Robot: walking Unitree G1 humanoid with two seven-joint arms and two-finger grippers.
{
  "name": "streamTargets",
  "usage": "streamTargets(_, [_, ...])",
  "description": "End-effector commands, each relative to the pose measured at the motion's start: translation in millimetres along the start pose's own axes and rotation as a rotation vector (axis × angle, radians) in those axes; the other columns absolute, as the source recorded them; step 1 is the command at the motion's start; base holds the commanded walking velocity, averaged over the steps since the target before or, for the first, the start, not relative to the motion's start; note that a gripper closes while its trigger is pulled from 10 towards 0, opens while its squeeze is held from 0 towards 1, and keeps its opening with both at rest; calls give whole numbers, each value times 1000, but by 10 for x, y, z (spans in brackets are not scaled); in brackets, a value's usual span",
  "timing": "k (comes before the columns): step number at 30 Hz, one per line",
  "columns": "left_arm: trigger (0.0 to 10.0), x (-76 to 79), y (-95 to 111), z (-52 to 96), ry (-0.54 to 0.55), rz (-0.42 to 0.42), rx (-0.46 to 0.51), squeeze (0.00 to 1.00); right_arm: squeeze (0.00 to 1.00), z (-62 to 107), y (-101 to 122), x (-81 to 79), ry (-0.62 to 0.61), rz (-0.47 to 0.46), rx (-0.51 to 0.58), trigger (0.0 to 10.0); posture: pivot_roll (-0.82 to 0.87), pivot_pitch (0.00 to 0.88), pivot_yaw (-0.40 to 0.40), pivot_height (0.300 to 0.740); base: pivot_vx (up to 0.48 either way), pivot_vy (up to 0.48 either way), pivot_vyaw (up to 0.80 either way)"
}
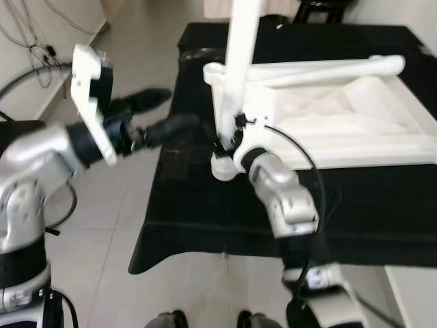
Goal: Building children table
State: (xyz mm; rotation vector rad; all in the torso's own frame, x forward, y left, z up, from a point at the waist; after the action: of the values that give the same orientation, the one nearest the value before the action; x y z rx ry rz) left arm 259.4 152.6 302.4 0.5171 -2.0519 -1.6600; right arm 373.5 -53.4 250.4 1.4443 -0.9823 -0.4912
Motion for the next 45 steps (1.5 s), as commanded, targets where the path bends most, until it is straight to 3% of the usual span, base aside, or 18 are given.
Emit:
streamTargets(1, [10000, 67, -27, 6, -12, 5, -10, 0, 12, -23, 10, -115, 102, -2, 29, 10000, -93, 195, -35, 740, 0, 0, 0])
streamTargets(3, [10000, 215, -482, 71, 37, 64, -99, 0, 0, -11, 21, -151, 393, 125, 29, 10000, -92, 196, -42, 740, 0, 0, 0])
streamTargets(6, [10000, 215, -482, 71, 37, 64, -99, 0, 0, -11, 21, -151, 393, 125, 29, 10000, -92, 196, -42, 740, 0, 0, 0])
streamTargets(14, [10000, 385, -1020, 193, 186, 63, -183, 0, 0, -139, 17, -9, 581, 165, -28, 10000, -74, 209, -58, 740, 0, 0, 0])
streamTargets(15, [10000, 375, -1089, 253, 241, 36, -203, 0, 0, -158, -10, 8, 583, 155, -42, 8471, -73, 218, -57, 740, 0, 0, 0])
streamTargets(16, [10000, 372, -1163, 315, 297, 17, -218, 0, 0, -167, -33, 21, 584, 137, -51, 4510, -73, 221, -57, 740, 0, 0, 0])
streamTargets(18, [10000, 378, -1208, 356, 331, 6, -228, 0, 0, -171, -46, 30, 585, 124, -56, 4510, -72, 224, -57, 740, 0, 0, 0])
streamTargets(19, [10000, 386, -1248, 388, 359, -12, -235, 0, 0, -170, -54, 40, 585, 109, -57, 3294, -70, 225, -58, 740, 0, 0, 0])
streamTargets(20, [10000, 413, -1285, 411, 370, -36, -239, 0, 0, -159, -68, 55, 592, 95, -60, 39, -66, 229, -60, 740, 0, 0, 0])
streamTargets(29, [10000, 383, -1333, 572, 544, -95, -149, 0, 0, -13, -209, 206, 627, 111, -96, 0, -65, 230, -53, 740, 0, 0, 0])
streamTargets(36, [10000, 416, -1349, 571, 560, -147, -106, 0, 0, 103, -282, 390, 481, 110, -112, 0, -91, 219, -56, 740, 0, 0, 0])
streamTargets(37, [10000, 402, -1358, 571, 553, -133, -88, 0, 0, 226, -555, 298, 107, 61, -206, 0, -108, 212, -51, 740, 0, 0, 0])
streamTargets(38, [10000, 402, -1358, 571, 553, -133, -88, 0, 0, 226, -555, 298, 107, 61, -206, 0, -108, 212, -51, 740, 0, 0, 0])
streamTargets(39, [10000, 392, -1363, 572, 547, -123, -76, 0, 0, 508, -729, 338, -227, 26, -309, 0, -108, 212, -51, 740, 0, 0, 0])
streamTargets(40, [10000, 392, -1363, 572, 547, -123, -76, 0, 0, 508, -729, 338, -227, 26, -309, 0, -108, 212, -51, 740, 0, 0, 0])
streamTargets(41, [10000, 355, -1358, 570, 548, -97, -57, 0, 0, 773, -862, 230, -371, 7, -385, 0, -117, 213, -16, 740, 0, 0, 0])
streamTargets(43, [10000, 355, -1358, 570, 548, -97, -57, 0, 0, 773, -862, 230, -371, 7, -385, 0, -117, 213, -16, 740, 0, 0, 0])
streamTargets(45, [10000, 317, -1389, 550, 528, -7, -43, 0, 0, 821, -897, -82, -263, 6, -386, 0, -133, 172, 8, 740, 0, 0, 0])
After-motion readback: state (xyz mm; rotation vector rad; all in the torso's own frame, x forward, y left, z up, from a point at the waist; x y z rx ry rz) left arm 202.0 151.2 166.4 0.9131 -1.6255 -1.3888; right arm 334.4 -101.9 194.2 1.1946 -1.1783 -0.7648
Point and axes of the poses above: a point about 5 cm out from each wrist's last joint towards the gripper, its own z axis pointing back from the gripper into the wrist, its own y axis along the axis of the wrist's last joint, x = y × z, the point moved 2 cm from there along -z, pointing out of the wrist towards the gripper, and after that the axes turned 12 degrees about z, right-handed, at the moved point
